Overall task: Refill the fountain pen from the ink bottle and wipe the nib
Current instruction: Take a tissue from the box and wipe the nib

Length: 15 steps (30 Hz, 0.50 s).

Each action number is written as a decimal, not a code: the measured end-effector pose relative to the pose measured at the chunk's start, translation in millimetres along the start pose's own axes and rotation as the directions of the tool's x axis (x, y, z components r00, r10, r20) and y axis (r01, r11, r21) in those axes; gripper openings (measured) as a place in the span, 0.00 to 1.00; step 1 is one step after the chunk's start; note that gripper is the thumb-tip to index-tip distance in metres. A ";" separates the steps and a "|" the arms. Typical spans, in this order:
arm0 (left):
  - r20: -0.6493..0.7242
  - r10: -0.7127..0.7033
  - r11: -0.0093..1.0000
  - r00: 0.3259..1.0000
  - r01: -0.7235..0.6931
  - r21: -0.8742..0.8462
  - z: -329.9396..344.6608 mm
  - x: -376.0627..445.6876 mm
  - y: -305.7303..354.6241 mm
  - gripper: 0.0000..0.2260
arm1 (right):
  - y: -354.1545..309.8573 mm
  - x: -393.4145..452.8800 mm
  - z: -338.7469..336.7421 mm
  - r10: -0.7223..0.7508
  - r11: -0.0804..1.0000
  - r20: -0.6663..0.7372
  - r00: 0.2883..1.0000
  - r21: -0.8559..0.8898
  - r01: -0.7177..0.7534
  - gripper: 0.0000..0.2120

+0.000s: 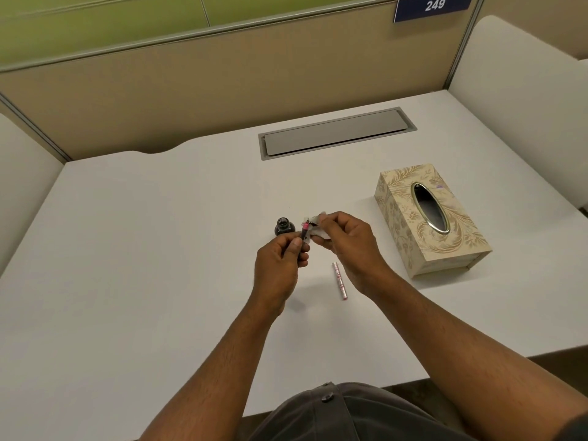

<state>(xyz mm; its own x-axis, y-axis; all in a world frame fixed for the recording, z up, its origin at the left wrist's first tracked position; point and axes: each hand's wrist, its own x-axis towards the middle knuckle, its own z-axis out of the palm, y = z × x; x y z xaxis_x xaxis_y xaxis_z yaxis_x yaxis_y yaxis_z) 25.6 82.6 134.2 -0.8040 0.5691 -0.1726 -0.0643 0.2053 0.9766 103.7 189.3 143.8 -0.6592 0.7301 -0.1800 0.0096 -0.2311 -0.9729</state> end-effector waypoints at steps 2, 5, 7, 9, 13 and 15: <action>-0.009 0.032 0.999 0.999 -0.032 0.026 0.8 -0.6 1.2 0.08 | -1.4 -0.9 -1.4 0.016 0.998 0.027 1.000 0.065 -0.017 0.07; -0.020 0.071 0.996 0.997 -0.070 0.053 1.4 -1.7 2.7 0.08 | -2.8 -1.5 -3.2 0.040 0.988 0.074 0.996 0.143 -0.050 0.07; -0.017 0.110 0.990 0.994 -0.108 0.089 1.5 -2.6 3.5 0.09 | -3.3 -1.0 -3.4 0.043 0.989 0.080 0.996 0.138 -0.054 0.07; -0.013 0.161 0.976 0.987 -0.157 0.153 1.8 -3.4 4.2 0.09 | -4.4 -0.7 -3.3 0.046 0.989 0.077 0.996 0.134 -0.056 0.07; -0.002 0.227 0.943 0.974 -0.219 0.251 0.4 -3.0 2.5 0.10 | -6.4 3.0 -7.3 0.036 0.998 0.119 0.992 0.051 -0.042 0.06; 0.009 0.271 0.919 0.963 -0.261 0.296 -0.5 -3.5 1.4 0.09 | -7.0 6.2 -10.2 0.025 0.999 0.121 0.992 -0.049 -0.019 0.05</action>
<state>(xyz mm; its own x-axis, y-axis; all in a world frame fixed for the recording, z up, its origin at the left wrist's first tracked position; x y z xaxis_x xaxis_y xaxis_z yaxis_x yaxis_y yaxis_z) 28.1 80.5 136.2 -0.7861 0.6104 0.0970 0.3256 0.2756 0.9044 107.2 202.0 148.1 -0.7448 0.6411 -0.1850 0.0589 -0.2130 -0.9753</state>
